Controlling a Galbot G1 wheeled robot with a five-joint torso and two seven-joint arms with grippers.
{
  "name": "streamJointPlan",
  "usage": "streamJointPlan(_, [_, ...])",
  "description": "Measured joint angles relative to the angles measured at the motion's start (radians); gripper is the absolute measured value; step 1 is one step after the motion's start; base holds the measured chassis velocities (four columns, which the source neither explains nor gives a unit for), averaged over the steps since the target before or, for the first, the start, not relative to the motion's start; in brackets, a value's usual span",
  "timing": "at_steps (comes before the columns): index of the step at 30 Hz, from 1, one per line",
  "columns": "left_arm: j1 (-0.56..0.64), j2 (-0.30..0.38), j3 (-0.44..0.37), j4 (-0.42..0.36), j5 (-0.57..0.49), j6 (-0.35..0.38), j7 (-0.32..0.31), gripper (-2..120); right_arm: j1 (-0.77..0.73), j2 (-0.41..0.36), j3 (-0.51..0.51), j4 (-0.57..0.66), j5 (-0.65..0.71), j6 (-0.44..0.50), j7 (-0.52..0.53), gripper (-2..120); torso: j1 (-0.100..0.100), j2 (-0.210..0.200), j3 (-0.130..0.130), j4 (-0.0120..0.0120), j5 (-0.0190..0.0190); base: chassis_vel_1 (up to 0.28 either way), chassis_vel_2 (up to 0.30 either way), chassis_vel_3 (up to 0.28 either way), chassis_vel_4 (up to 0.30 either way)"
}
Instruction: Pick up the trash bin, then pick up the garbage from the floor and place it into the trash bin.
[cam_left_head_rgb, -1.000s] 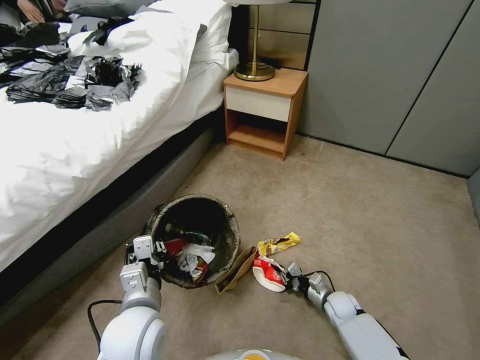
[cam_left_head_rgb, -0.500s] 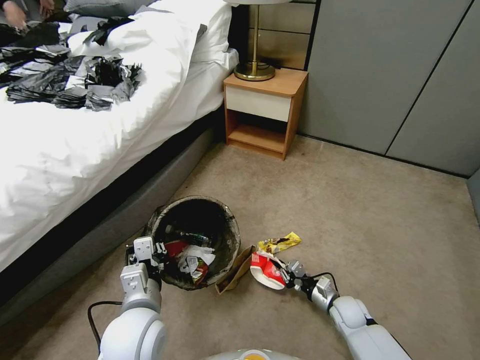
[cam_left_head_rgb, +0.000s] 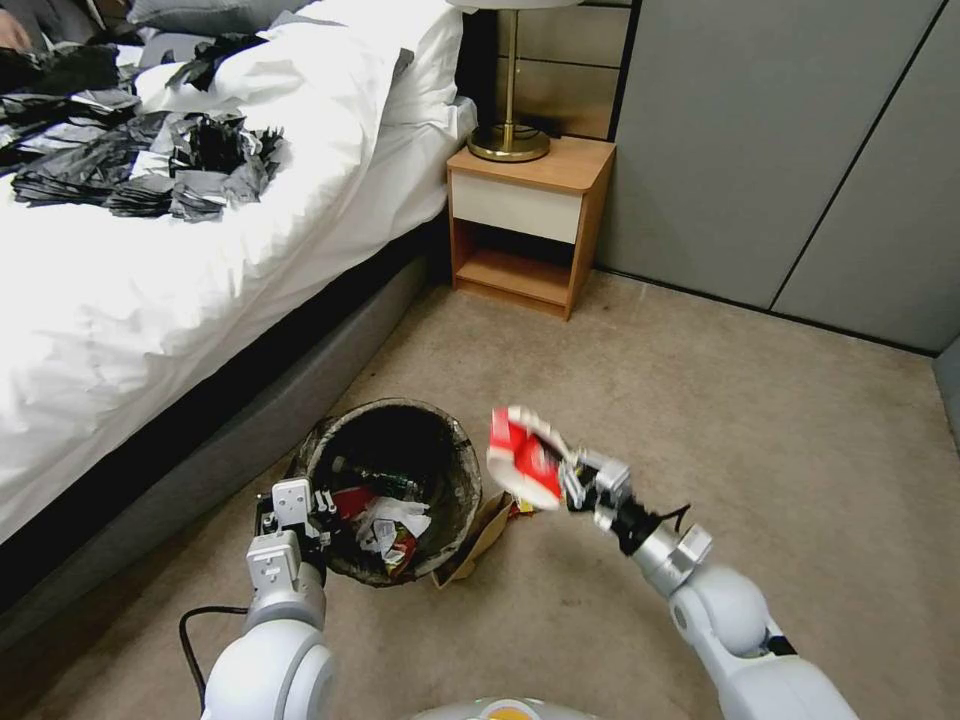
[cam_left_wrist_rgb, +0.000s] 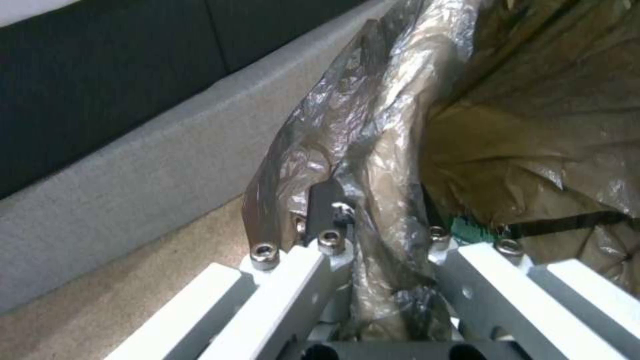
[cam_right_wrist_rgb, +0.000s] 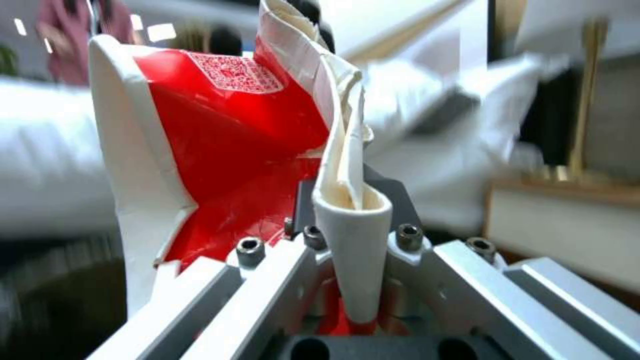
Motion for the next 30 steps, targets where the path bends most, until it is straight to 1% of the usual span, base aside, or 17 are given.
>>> streamJointPlan(3, [0.0, -0.002, 0.009, 0.006, 0.005, -0.001, 0.001, 1, -0.003, 0.004, -0.049, 0.109, 0.008, -0.009, 0.04, 0, 0.0, 0.0, 0.0, -0.0001, -0.0001, 0.0, 0.0, 0.0, 0.0])
streamJointPlan(8, [0.0, -0.003, 0.016, 0.016, 0.013, -0.005, 0.001, 1, -0.018, 0.008, -0.085, 0.158, -0.02, -0.015, 0.047, 0, 0.0, 0.0, 0.0, -0.0002, -0.0001, 0.0, 0.0, 0.0, 0.0])
streamJointPlan(12, [-0.001, -0.003, 0.021, 0.016, 0.016, -0.005, 0.001, 1, -0.021, 0.007, -0.106, 0.155, -0.041, -0.018, 0.047, 0, 0.0, 0.0, 0.0, -0.0002, 0.0, 0.0, 0.0, 0.0, 0.0])
streamJointPlan(15, [0.001, -0.004, 0.025, 0.016, 0.02, -0.006, 0.002, 1, -0.018, 0.003, -0.132, 0.134, -0.064, -0.018, 0.047, 0, 0.0, 0.0, 0.0, -0.0002, 0.0, 0.0, 0.0, 0.0, 0.0])
streamJointPlan(18, [0.01, -0.006, 0.031, 0.013, 0.029, -0.009, 0.002, 1, -0.001, 0.002, -0.188, 0.093, -0.096, -0.021, 0.062, 0, 0.0, 0.0, 0.0, -0.0002, 0.0, 0.0, 0.0, 0.0, 0.0])
streamJointPlan(19, [0.01, -0.006, 0.031, 0.013, 0.029, -0.009, 0.002, 1, -0.001, 0.002, -0.188, 0.093, -0.096, -0.021, 0.062, 0, 0.0, 0.0, 0.0, -0.0002, 0.0, 0.0, 0.0, 0.0, 0.0])
streamJointPlan(22, [0.018, -0.007, 0.034, 0.003, 0.036, -0.011, 0.003, 1, 0.037, 0.013, -0.237, 0.026, -0.125, -0.027, 0.08, 0, 0.0, 0.0, 0.0, -0.0001, 0.0001, 0.0, 0.0, 0.0, 0.0])
streamJointPlan(23, [0.018, -0.007, 0.034, 0.003, 0.036, -0.011, 0.003, 1, 0.037, 0.013, -0.237, 0.026, -0.125, -0.027, 0.08, 0, 0.0, 0.0, 0.0, -0.0001, 0.0001, 0.0, 0.0, 0.0, 0.0])
streamJointPlan(26, [0.029, -0.008, 0.036, -0.006, 0.043, -0.014, 0.004, 1, 0.081, 0.032, -0.271, -0.056, -0.148, -0.031, 0.094, 0, 0.0, 0.0, 0.0, -0.0001, -0.0001, 0.0, 0.0, 0.0, 0.0])
streamJointPlan(27, [0.029, -0.008, 0.036, -0.006, 0.043, -0.014, 0.004, 1, 0.081, 0.032, -0.271, -0.056, -0.148, -0.031, 0.094, 0, 0.0, 0.0, 0.0, -0.0001, -0.0001, 0.0, 0.0, 0.0, 0.0])
streamJointPlan(30, [0.036, -0.009, 0.038, -0.013, 0.049, -0.016, 0.004, 1, 0.107, 0.051, -0.296, -0.114, -0.159, -0.033, 0.103, 0, 0.0, 0.0, 0.0, -0.0001, -0.0001, 0.0, 0.0, 0.0, 0.0])
